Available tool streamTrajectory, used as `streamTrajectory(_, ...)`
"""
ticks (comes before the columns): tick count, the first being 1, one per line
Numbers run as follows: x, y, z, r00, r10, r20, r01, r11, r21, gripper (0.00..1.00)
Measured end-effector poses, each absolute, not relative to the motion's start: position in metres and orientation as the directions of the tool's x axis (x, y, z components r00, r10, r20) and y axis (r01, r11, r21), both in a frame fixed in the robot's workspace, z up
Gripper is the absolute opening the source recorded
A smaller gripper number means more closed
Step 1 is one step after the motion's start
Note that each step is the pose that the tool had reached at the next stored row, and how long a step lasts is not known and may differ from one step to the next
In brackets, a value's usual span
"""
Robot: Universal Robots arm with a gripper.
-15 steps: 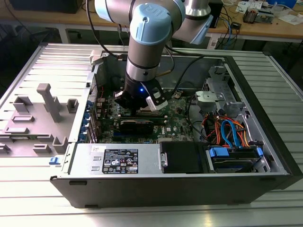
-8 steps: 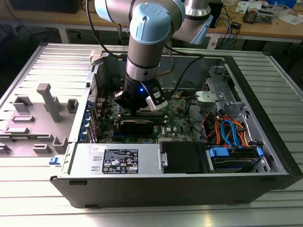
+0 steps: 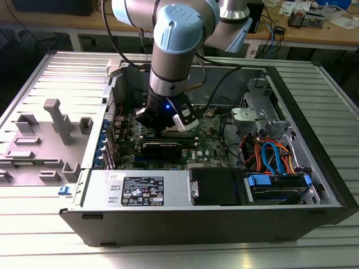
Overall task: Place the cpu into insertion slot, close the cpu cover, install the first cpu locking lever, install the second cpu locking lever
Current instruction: 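Install the second cpu locking lever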
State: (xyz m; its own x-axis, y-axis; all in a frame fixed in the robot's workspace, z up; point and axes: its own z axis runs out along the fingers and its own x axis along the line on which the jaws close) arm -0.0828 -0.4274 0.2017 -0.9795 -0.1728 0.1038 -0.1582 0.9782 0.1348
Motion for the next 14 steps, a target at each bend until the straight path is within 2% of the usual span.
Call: streamTrajectory(14,-0.0845,-0.4275,0.2018,-0.979,-0.175,0.103,-0.160,0.977,0.139,0.11)
